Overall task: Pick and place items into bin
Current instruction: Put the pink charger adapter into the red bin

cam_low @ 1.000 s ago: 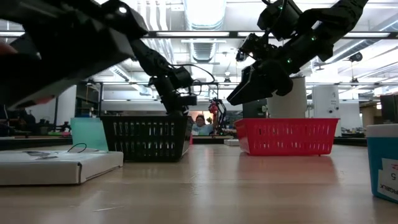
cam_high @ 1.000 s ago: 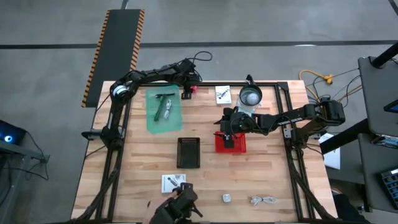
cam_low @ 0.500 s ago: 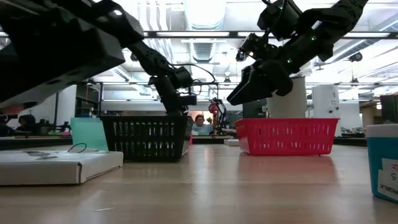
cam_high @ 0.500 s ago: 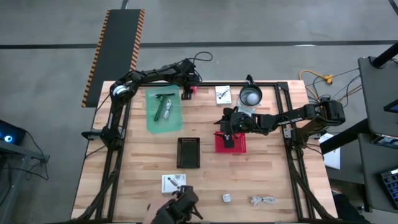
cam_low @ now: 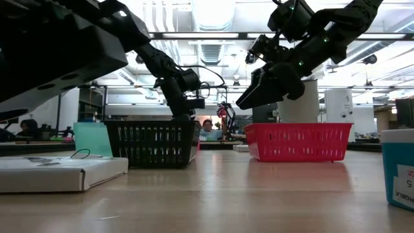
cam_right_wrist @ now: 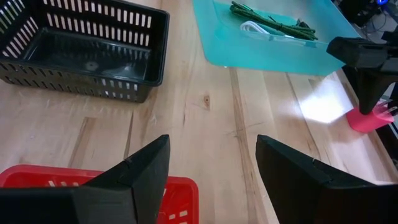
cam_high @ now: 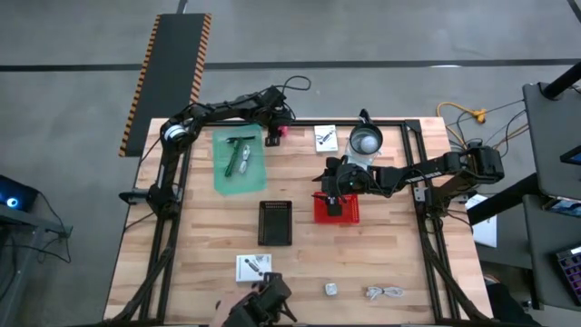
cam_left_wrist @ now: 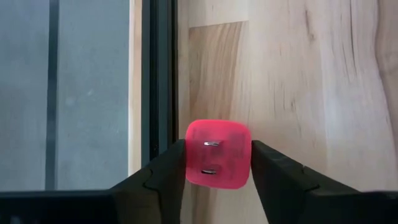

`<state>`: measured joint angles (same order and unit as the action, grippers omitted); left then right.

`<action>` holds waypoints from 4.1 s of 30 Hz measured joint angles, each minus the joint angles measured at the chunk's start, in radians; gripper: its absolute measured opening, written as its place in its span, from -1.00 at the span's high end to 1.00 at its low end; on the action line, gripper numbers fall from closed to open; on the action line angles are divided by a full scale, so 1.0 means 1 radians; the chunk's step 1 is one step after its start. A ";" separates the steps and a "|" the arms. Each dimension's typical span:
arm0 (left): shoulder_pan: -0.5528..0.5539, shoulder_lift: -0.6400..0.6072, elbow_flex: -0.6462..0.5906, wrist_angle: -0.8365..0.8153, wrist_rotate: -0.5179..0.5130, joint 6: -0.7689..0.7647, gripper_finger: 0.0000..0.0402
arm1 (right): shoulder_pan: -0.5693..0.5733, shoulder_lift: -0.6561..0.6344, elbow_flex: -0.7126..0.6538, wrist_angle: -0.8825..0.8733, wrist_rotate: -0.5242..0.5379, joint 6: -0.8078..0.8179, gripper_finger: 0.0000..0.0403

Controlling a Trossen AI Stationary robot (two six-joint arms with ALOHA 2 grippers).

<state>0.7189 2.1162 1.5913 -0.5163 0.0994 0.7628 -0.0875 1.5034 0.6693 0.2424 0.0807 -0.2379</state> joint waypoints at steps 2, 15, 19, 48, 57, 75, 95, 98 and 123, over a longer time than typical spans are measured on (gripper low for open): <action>-0.001 -0.001 -0.003 0.000 0.001 0.000 0.31 | 0.000 0.000 0.000 0.000 0.000 0.002 -0.11; -0.005 -0.005 -0.022 -0.002 0.004 0.000 0.37 | 0.000 0.000 0.000 0.000 0.000 0.000 -0.11; -0.011 -0.024 -0.026 -0.018 0.004 0.003 0.37 | 0.000 0.000 0.000 -0.001 0.000 0.002 -0.11; -0.017 -0.110 -0.030 -0.104 0.394 -0.046 0.38 | 0.000 0.000 0.007 0.005 0.145 -0.050 -0.11; -0.027 -0.155 -0.029 -0.102 0.463 -0.044 0.38 | -0.027 0.003 0.010 0.038 0.329 0.129 -0.11; -0.141 -0.206 -0.026 -0.015 0.449 0.005 0.38 | -0.223 0.100 0.000 0.292 0.143 0.254 -0.11; -0.178 -0.206 -0.029 0.049 0.419 0.004 0.37 | -0.231 0.152 0.044 0.318 0.120 0.228 -0.11; -0.188 -0.206 -0.029 0.058 0.418 0.004 0.37 | -0.232 0.152 0.044 0.318 0.120 0.227 -0.11; -0.211 -0.204 -0.028 0.067 0.415 0.008 0.37 | -0.231 0.152 0.044 0.314 0.116 0.213 0.09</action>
<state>0.5076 1.9121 1.5635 -0.4497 0.5144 0.7709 -0.3187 1.6558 0.7132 0.5568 0.1967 -0.0254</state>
